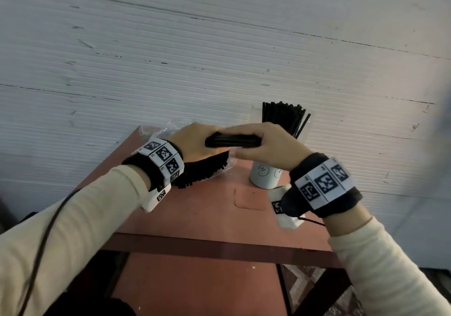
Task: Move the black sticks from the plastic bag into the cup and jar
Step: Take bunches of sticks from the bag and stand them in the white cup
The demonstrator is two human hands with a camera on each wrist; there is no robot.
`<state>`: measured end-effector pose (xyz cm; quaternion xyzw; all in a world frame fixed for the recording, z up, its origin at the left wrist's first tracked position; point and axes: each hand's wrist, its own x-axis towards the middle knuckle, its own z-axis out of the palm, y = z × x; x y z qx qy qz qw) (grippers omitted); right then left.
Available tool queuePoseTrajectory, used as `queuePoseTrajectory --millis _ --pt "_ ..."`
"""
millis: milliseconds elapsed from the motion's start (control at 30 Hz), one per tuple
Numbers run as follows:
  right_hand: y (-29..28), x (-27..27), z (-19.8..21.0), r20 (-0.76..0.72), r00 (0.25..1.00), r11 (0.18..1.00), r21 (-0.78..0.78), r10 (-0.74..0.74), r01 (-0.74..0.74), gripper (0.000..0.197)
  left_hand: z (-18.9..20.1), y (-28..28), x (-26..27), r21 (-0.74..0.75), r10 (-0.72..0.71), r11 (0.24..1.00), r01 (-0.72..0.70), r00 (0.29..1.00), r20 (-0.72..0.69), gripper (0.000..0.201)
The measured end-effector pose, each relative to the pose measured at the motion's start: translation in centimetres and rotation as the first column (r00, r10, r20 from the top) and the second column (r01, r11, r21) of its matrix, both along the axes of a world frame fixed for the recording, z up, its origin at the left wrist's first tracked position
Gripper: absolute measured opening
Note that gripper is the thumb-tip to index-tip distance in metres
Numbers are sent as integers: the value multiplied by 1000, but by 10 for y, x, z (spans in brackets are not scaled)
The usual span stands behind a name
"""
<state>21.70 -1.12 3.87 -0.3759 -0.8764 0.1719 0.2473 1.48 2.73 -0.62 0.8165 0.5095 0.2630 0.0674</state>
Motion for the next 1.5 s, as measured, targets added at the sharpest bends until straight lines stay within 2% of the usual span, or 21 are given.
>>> queuePoseTrajectory --millis 67,133,233,300,367,467,533,600,733,767,833,933,1000,1067,1133,1200,1267,1367,1433,1500 --pt "-7 10 14 -142 990 998 56 3 6 51 9 -3 8 -25 27 999 -24 992 126 24" --pt "-13 15 28 -325 946 989 137 -3 50 50 17 -7 20 -24 -4 1000 12 952 306 21" --pt "-20 9 44 -494 867 957 278 65 87 51 29 -17 46 -30 -77 994 102 881 467 31" --pt "-21 3 47 -511 850 920 381 125 93 52 27 -21 63 -71 -107 982 178 818 566 35" --pt "-17 -1 44 -466 876 894 437 126 104 49 16 -21 74 -113 -118 965 238 775 621 32" --pt "-5 -1 25 -290 956 914 375 -43 155 36 -7 -17 82 -255 -82 901 352 713 696 17" --pt "4 1 6 -112 985 926 339 -133 164 32 -18 -15 81 -362 -55 845 393 738 673 27" --pt "8 3 -9 -54 986 928 332 -159 168 35 -24 -13 78 -437 -55 799 414 773 632 25" --pt "7 4 -13 -90 987 921 356 -135 159 36 -22 -16 78 -479 -64 759 441 782 619 20" --pt "6 3 -12 -91 989 920 365 -117 143 37 -21 -17 80 -466 -79 774 427 797 599 18" --pt "2 5 -7 -127 987 913 385 -96 138 44 -19 -19 82 -433 -62 819 377 808 585 28" --pt "-7 19 3 -248 955 882 396 -164 254 65 -14 -19 81 -380 -86 814 438 740 667 38" --pt "-12 31 7 -295 928 882 339 -229 326 75 -8 -22 79 -361 -163 778 515 720 675 40" --pt "-16 39 7 -259 924 908 239 -282 344 80 -2 -29 80 -353 -273 744 568 740 614 37" --pt "-18 42 4 -216 941 954 91 -260 284 70 3 -35 85 -387 -386 681 621 754 531 35" --pt "-19 41 -1 -182 969 986 -22 -166 165 52 3 -38 90 -442 -458 619 649 755 469 34" --pt "-18 40 -6 -150 984 995 -27 -98 95 31 0 -39 94 -432 -462 652 624 778 426 31" --pt "-18 46 -1 -226 970 994 38 -93 105 23 -2 -37 100 -405 -384 701 587 789 479 28" --pt "-15 54 11 -324 936 982 76 -140 173 21 -4 -28 102 -358 -266 768 531 774 575 56" --pt "-8 64 24 -474 860 960 95 -189 263 22 -6 -15 102 -276 -147 861 427 729 669 85"
